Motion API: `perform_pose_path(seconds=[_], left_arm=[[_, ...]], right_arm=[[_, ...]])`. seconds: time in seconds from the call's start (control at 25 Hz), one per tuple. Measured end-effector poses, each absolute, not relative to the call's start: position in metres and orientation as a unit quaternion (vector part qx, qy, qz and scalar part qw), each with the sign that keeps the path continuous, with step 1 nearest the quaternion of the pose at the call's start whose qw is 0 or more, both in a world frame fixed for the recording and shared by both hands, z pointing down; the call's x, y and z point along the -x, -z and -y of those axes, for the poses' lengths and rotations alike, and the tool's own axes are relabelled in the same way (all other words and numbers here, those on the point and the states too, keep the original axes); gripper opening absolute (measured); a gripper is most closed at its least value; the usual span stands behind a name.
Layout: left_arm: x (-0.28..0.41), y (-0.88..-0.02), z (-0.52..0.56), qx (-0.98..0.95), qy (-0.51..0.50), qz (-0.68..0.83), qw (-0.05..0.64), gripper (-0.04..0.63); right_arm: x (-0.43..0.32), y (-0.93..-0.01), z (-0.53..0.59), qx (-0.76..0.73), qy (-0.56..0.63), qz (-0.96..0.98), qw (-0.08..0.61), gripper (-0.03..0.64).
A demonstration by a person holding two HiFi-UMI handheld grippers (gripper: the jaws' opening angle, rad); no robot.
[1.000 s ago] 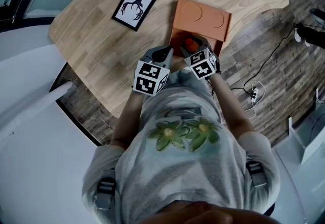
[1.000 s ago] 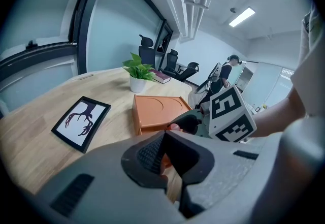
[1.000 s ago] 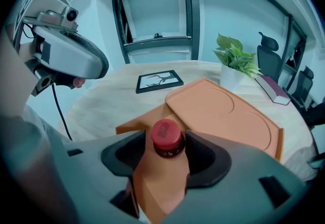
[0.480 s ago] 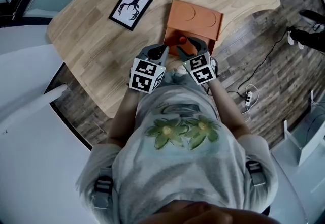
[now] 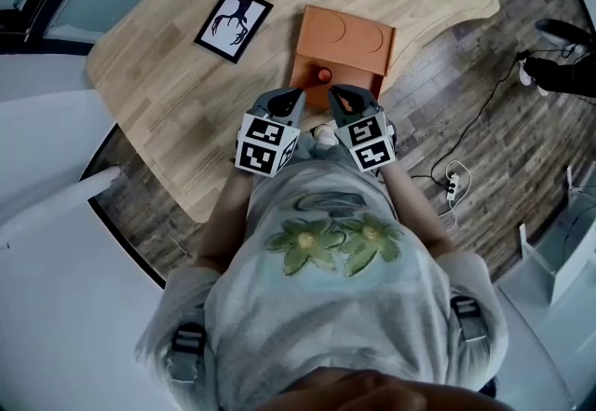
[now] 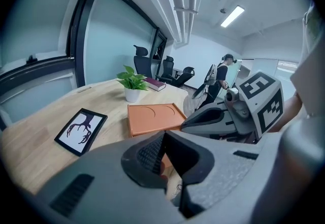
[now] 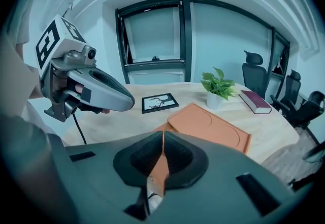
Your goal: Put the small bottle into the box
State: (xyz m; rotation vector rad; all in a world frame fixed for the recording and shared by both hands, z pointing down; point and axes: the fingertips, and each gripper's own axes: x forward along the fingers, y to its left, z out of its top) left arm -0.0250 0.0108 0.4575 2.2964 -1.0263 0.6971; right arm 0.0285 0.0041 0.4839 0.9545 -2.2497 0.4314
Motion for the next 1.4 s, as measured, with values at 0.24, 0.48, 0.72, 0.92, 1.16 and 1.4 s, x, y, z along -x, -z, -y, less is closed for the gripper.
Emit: perform_pose_path(seconds=[0.24,0.48,0.72,0.92,1.16,1.4], left_arm=[[0.018,-0.454,-0.02,-0.851,-0.257,0.378,0.258,0.008],[0.011,-0.452,-0.025,-0.851,-0.254,0.38,0.258,0.008],[0.004,-0.451,-0.026,-0.853,-0.26,0.376,0.254,0.008],[-0.001,-0.451,-0.027,-0.853,-0.264,0.373,0.251,0.008],[-0.003,-0.451,-0.028,-0.854,-0.268,0.369,0.251,0.008],[-0.009,-0.454,-0.028,-0.855,-0.27,0.366,0.25,0.008]], right_arm=[[-0.037,-0.477,-0.013,-0.377,-0.187,0.851,0.315,0.008],[-0.043,-0.467,-0.019,-0.369,-0.188,0.857,0.307,0.008],[-0.041,-0.466,-0.02,-0.357,-0.178,0.864,0.308,0.008],[-0.045,-0.469,-0.022,-0.355,-0.184,0.861,0.313,0.008],[-0.051,-0.471,-0.024,-0.358,-0.182,0.859,0.318,0.008],[-0.057,-0.472,-0.024,-0.366,-0.185,0.856,0.313,0.008]])
